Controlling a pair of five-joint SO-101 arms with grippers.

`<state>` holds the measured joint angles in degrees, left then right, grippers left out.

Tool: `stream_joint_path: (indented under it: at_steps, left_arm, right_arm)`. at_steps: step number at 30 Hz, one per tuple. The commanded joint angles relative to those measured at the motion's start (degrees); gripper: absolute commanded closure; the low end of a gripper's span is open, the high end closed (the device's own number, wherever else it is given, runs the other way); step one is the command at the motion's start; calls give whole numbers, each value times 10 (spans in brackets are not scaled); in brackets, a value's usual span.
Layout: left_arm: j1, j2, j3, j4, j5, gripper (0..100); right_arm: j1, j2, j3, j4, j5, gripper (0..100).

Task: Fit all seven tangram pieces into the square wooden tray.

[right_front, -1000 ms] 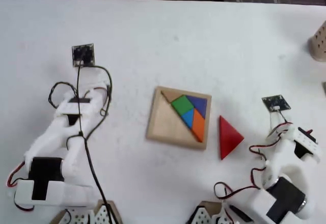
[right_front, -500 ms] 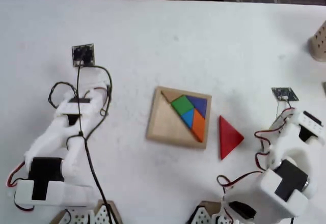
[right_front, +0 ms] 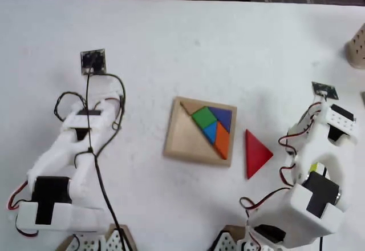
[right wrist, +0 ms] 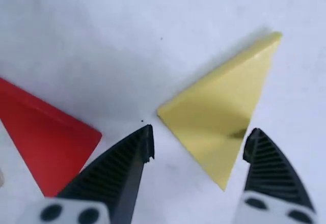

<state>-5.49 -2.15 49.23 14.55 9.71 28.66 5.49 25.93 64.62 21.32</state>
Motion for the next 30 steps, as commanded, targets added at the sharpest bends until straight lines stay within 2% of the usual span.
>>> stream_joint_path:
  at_steps: [1,11,18,24,30]
  left_arm:
    - [0,-30,-3,-9,-5,976]
    - [0,-30,-3,-9,-5,976]
    - [1,-30,-3,-10,-5,976]
    - [1,-30,-3,-10,-5,976]
    - [0,-30,-3,-9,-5,976]
  right_arm:
    - [-2,-1,-24,-27,-15,715]
    - [5,82,-12,-106,-11,715]
    - [24,140,-34,-100,18,717]
    - [26,166,-35,-115,18,828]
    - [36,162,-35,-111,18,839]
